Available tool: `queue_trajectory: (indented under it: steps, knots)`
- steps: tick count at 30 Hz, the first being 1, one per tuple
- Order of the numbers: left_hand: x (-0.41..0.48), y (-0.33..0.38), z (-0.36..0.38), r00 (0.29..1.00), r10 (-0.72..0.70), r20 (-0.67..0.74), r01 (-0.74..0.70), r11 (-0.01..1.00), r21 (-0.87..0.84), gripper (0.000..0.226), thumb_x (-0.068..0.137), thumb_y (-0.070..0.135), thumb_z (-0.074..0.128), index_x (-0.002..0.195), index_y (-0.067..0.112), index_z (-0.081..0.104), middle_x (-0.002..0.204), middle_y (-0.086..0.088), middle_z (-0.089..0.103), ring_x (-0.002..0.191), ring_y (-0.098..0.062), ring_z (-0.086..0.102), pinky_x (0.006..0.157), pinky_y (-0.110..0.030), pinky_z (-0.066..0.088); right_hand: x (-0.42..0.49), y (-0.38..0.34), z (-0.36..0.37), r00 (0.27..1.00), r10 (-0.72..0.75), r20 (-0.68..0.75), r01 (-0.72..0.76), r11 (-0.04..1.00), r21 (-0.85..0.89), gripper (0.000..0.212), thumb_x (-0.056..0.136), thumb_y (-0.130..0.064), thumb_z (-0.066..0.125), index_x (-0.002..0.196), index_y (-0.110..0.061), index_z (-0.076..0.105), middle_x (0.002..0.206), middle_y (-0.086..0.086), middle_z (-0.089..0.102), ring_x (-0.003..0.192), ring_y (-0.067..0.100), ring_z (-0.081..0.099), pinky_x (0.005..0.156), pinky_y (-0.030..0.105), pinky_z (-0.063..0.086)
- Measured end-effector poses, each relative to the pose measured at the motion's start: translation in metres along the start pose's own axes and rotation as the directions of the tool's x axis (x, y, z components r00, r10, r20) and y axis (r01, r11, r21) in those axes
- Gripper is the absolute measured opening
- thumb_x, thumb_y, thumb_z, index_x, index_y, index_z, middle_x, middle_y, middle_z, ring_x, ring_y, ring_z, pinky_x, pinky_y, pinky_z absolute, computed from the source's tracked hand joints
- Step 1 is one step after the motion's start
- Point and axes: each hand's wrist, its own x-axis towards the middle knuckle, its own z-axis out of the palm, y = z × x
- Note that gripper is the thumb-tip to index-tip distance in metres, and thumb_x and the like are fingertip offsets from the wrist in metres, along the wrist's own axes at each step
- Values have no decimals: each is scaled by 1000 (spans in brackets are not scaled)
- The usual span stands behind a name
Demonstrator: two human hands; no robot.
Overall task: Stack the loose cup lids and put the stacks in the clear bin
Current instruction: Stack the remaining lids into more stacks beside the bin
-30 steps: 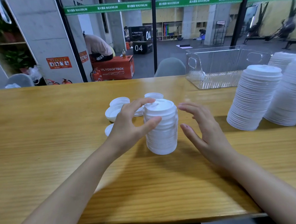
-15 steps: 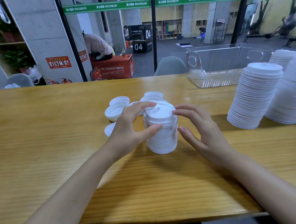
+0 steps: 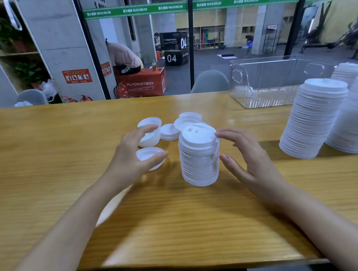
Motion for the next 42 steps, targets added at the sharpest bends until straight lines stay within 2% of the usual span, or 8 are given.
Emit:
queue_trajectory:
  steps: [3, 6, 14, 19, 21, 24, 34, 42]
  knots:
    - [-6, -23, -7, 995, -95, 13, 93, 989, 115, 71, 60, 75, 59, 124, 48, 45, 125, 33, 47, 125, -14, 44, 110, -43, 34, 0, 0, 1, 1000, -2, -2, 2, 1000, -2, 41, 98, -35, 49, 134, -14, 53, 135, -3, 52, 127, 10, 47, 103, 20, 36]
    - [-8, -39, -10, 975, -212, 67, 192, 956, 220, 91, 52, 81, 61, 132, 44, 43, 122, 20, 49, 126, -17, 45, 107, -53, 35, 0, 1, 1, 1000, -4, -4, 4, 1000, -7, 41, 98, -34, 49, 134, -14, 53, 134, -4, 52, 126, 9, 46, 103, 18, 35]
    - [-7, -36, -4, 961, -271, 55, 257, 949, 185, 84, 53, 72, 65, 127, 39, 44, 116, 11, 58, 114, -15, 53, 104, -47, 38, -1, 2, 2, 1000, -17, -15, 17, 1000, -6, 40, 98, -32, 49, 133, -15, 51, 134, -5, 52, 126, 8, 46, 103, 17, 35]
    - [-4, -21, -1, 982, -186, -18, 186, 982, 21, 64, 73, 27, 85, 125, 29, 50, 120, 8, 59, 106, -3, 54, 83, -15, 39, -1, 2, 1, 1000, -9, -12, 9, 1000, -4, 40, 98, -33, 49, 134, -15, 51, 134, -2, 53, 127, 10, 47, 103, 18, 35]
    - [-3, -15, -1, 987, -159, -11, 158, 986, -56, 65, 71, 29, 87, 124, 30, 51, 121, 12, 58, 107, 7, 53, 89, -8, 37, -1, 2, 1, 1000, -9, -11, 9, 1000, -2, 40, 98, -33, 49, 134, -15, 51, 134, -1, 53, 127, 10, 47, 103, 19, 36]
    - [-1, -1, -3, 989, -150, -5, 145, 966, -215, 67, 59, 45, 81, 119, 36, 53, 124, 13, 57, 113, -1, 59, 101, -20, 41, 0, 2, 1, 1000, -4, -7, 4, 1000, -2, 40, 98, -34, 49, 134, -15, 52, 134, -2, 53, 127, 11, 47, 103, 20, 36]
    - [21, 46, 5, 996, -64, -64, 36, 929, -368, 66, 57, 48, 73, 116, 39, 46, 114, 10, 61, 106, -7, 60, 98, -36, 48, -1, 2, 2, 1000, 10, 10, -10, 1000, -9, 42, 98, -37, 48, 133, -15, 54, 134, 0, 53, 126, 16, 49, 103, 23, 38]
    - [35, 73, 26, 998, 23, 59, -14, 989, -147, 38, 73, 40, 79, 105, 22, 70, 103, 21, 67, 101, 1, 58, 81, -3, 37, 1, 4, -1, 992, 34, -122, -43, 997, -71, 38, 98, -32, 48, 131, -13, 53, 135, -1, 51, 123, 20, 49, 105, 31, 38]
